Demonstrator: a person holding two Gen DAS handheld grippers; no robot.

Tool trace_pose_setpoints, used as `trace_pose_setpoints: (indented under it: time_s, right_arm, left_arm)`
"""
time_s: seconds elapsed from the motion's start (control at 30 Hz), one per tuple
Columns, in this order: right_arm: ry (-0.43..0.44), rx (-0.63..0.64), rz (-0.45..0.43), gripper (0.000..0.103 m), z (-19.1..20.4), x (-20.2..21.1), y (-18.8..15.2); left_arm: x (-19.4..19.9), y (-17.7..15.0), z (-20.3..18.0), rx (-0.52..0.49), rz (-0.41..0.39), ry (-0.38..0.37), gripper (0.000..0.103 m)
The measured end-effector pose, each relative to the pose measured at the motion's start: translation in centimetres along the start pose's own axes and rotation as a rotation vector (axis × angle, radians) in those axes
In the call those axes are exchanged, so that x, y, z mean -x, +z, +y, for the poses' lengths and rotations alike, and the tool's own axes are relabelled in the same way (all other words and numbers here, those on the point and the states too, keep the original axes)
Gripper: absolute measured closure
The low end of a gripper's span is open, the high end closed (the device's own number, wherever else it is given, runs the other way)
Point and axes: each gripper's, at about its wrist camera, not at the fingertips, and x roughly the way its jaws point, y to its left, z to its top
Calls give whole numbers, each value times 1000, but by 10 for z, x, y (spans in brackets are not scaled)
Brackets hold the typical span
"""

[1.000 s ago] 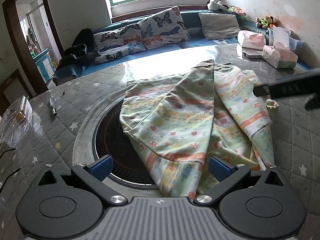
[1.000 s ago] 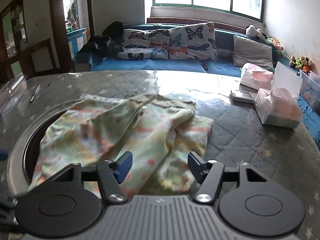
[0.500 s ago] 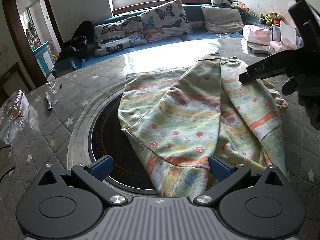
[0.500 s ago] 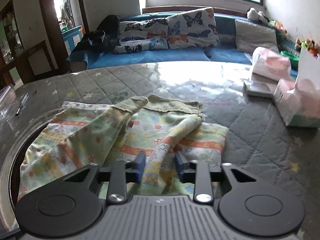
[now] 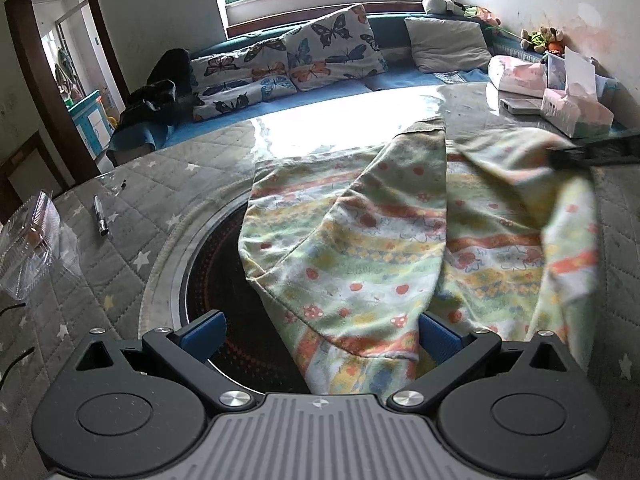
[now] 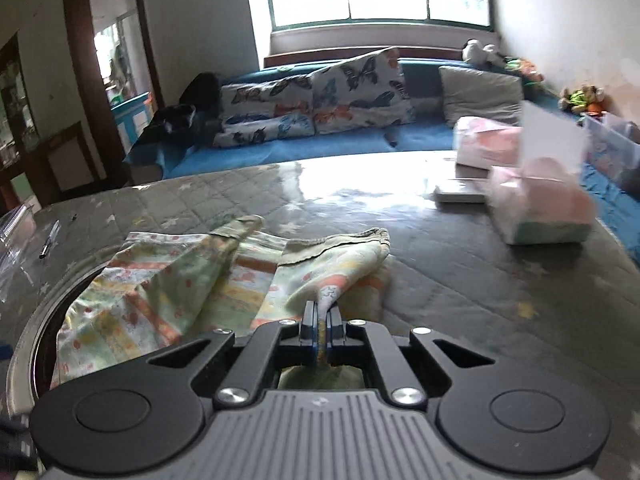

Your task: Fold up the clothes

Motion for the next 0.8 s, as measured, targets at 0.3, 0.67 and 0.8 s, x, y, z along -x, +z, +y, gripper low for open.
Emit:
trace_pose_setpoints:
  time_s: [0.3, 0.67, 0.8]
  right_arm:
    - [-89, -59, 47, 99, -31, 53, -49]
    - [-190, -38, 2, 69, -35, 79, -51]
    - [-153, 27, -2, 68, -25, 57, -35]
  left_arm:
    - [4, -3, -6, -13, -5, -13, 0]
    - [19, -8, -40, -89, -31, -122, 0]
    - [19, -9, -59, -114, -28, -170, 0]
